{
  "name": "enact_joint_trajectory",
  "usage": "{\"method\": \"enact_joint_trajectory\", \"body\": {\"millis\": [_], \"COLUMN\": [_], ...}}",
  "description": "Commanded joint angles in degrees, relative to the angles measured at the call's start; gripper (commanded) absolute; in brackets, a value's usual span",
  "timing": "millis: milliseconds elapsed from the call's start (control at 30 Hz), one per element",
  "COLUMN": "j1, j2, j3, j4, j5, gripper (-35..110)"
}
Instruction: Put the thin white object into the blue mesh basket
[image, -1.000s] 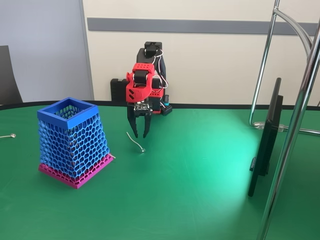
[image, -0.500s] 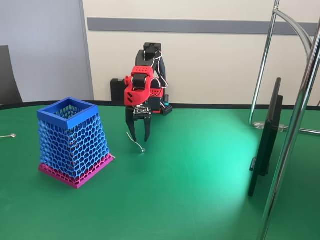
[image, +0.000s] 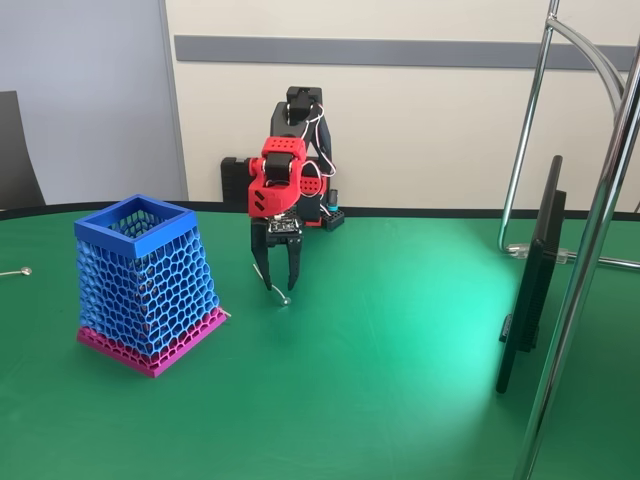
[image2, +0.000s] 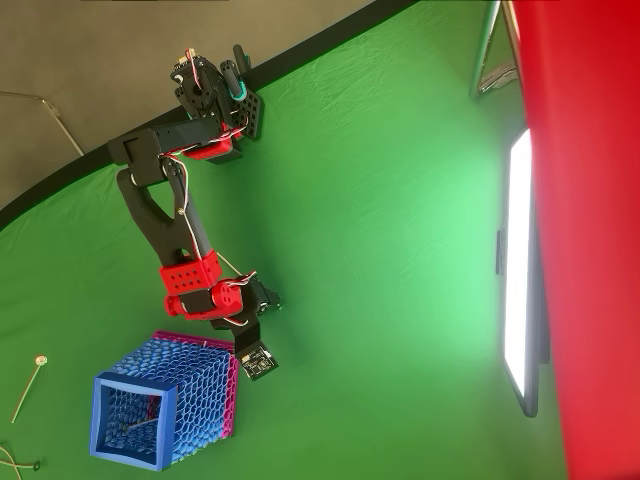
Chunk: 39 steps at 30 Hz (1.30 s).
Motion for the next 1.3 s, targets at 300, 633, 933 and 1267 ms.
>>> {"method": "enact_joint_trajectory", "body": {"millis": [300, 633, 933, 1267], "j1": [-0.35, -0.88, -1.14, -1.58], "j2": [-1.41, -1.67, -2.29, -2.72], "j3": [0.00, 1.41, 2.20, 3.87], "j4": [-3.25, -3.25, -5.10, -7.21], "j5": [-0.88, -0.70, -0.18, 0.09], "gripper": [18, 18, 18, 18]}}
